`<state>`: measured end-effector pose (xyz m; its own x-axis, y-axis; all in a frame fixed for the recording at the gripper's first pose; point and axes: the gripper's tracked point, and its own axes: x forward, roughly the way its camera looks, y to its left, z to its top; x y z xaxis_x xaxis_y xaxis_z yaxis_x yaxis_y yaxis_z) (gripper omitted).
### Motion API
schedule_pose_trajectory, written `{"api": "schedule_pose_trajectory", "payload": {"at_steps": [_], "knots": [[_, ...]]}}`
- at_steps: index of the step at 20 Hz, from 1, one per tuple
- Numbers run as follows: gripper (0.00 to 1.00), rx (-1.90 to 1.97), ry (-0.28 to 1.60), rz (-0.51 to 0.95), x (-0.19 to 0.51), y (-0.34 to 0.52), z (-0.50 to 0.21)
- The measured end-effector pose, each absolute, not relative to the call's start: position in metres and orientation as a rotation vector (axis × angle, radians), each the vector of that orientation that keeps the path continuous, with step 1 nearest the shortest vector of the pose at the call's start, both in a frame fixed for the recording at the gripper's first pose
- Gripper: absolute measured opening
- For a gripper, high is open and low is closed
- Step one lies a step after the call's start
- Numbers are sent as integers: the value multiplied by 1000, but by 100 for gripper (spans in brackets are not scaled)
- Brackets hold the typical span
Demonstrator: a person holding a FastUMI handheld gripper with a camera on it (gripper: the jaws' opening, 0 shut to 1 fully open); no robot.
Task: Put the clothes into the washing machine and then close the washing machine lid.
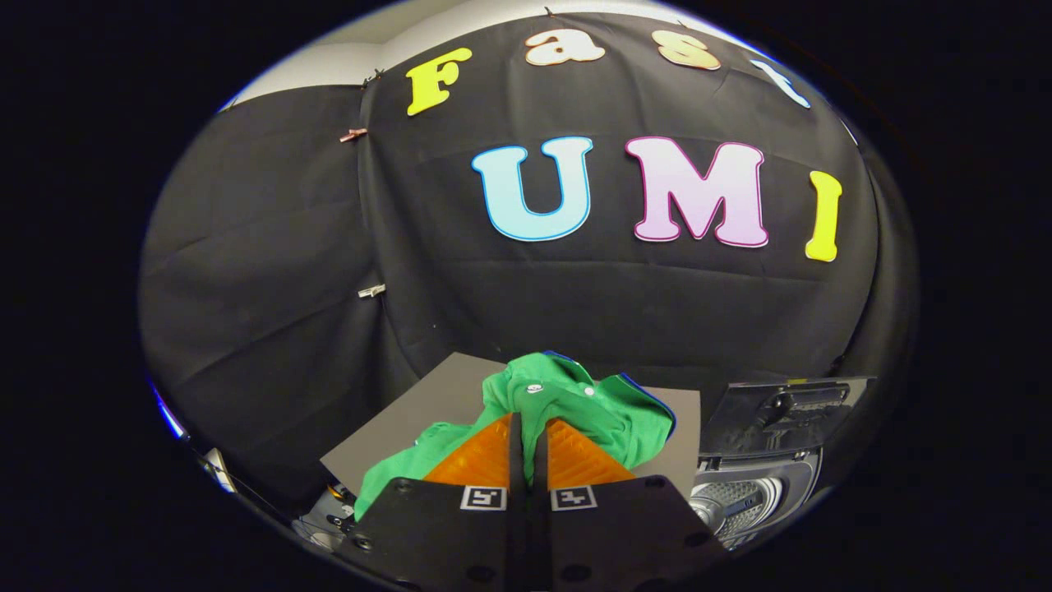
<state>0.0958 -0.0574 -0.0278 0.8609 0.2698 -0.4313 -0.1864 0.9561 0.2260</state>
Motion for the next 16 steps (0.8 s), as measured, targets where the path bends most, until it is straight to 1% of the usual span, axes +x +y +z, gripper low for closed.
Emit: {"api": "schedule_pose_trajectory", "payload": {"at_steps": [10,16], "knots": [[5,342,418,279,86,-119,-7],[5,301,387,276,85,-180,8]]}}
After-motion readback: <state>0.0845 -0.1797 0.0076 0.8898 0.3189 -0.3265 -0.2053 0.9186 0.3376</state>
